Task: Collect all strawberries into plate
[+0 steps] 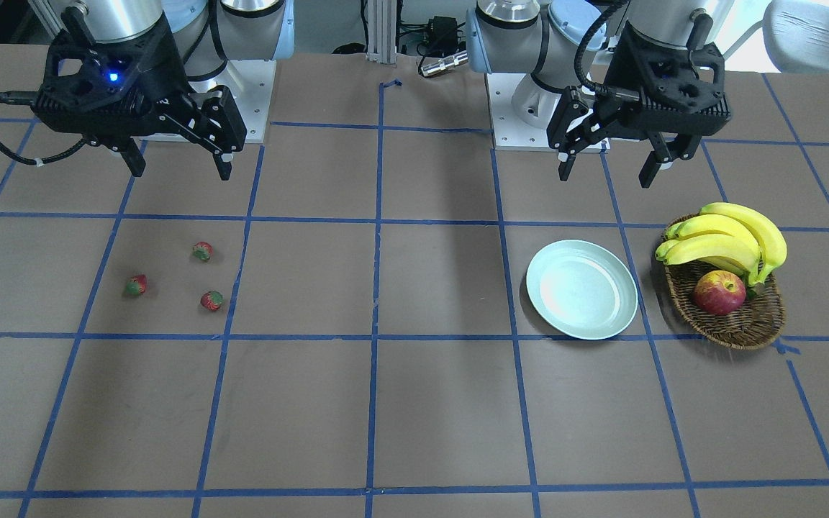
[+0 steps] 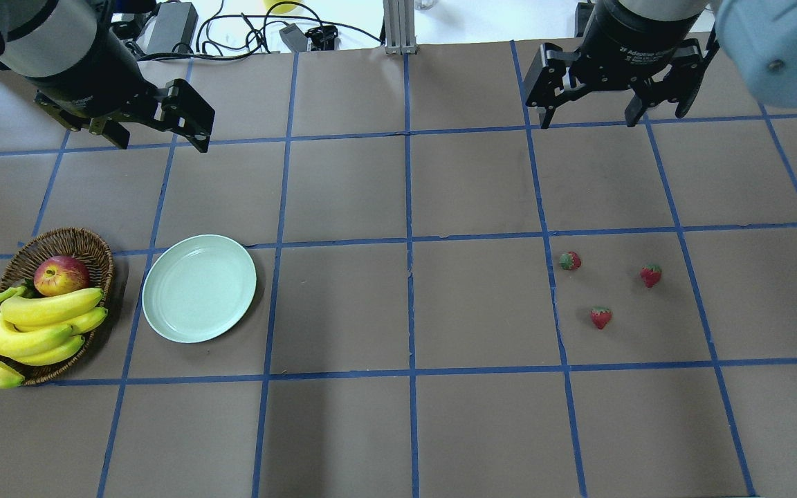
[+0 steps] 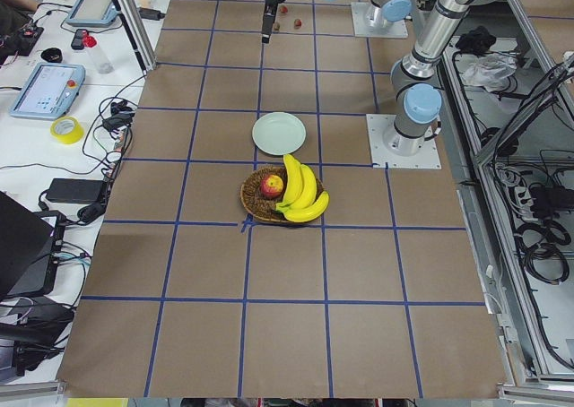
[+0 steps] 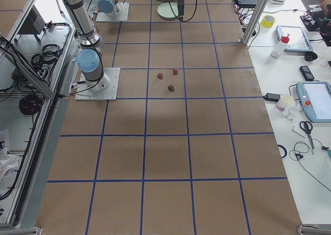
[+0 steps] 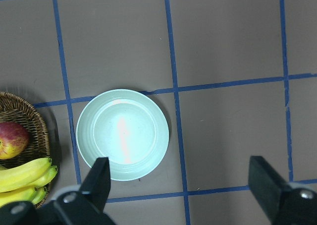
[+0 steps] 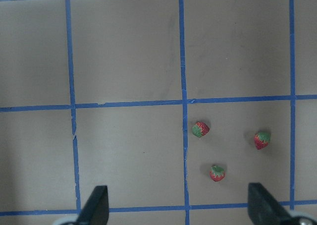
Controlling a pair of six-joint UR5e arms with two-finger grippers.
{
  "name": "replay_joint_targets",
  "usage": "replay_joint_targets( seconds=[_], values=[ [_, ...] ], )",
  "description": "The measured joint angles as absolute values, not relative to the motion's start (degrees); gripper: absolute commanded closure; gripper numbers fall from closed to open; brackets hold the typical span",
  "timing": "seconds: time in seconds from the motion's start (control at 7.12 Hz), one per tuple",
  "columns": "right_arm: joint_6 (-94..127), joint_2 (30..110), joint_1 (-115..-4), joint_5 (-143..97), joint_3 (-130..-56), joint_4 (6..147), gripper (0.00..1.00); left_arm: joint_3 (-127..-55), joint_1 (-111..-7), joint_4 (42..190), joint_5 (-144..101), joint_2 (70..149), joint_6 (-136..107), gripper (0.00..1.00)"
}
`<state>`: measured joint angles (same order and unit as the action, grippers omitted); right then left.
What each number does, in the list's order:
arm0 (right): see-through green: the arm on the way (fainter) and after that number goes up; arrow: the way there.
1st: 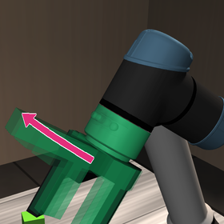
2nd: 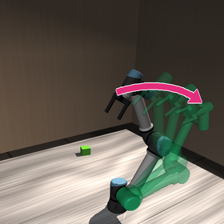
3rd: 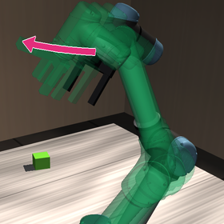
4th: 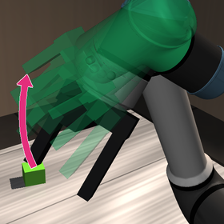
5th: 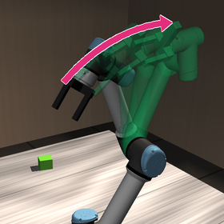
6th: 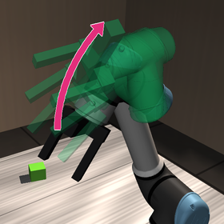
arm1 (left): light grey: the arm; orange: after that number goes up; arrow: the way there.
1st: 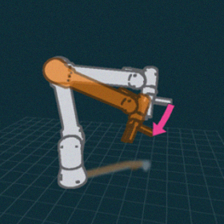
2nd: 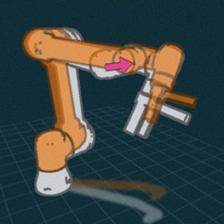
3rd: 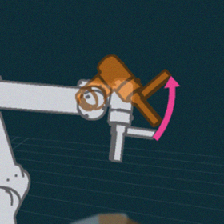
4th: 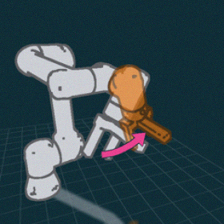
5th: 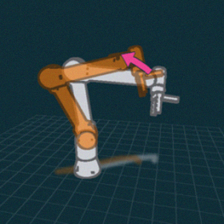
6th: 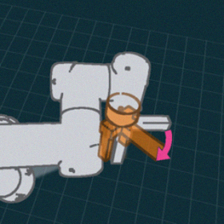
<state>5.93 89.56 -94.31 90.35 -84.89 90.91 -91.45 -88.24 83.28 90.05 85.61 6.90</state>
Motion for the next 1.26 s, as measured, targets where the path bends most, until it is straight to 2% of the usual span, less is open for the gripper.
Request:
replay_joint_targets(
  seconds=[0.84, 1.26],
  values=[
    [5.9, 89.2, -94.2, 90.1, -84.9, 90.9, 0.0, -88.3, -88.2, 86.5, 90.6, 86.7, 6.5, 0.0],
    [6.0, 86.4, -93.7, 90.4, -85.1, 90.2, 0.0, -86.3, -88.6, 88.5, 90.6, 87.8, 5.1, 0.0]
  ],
)
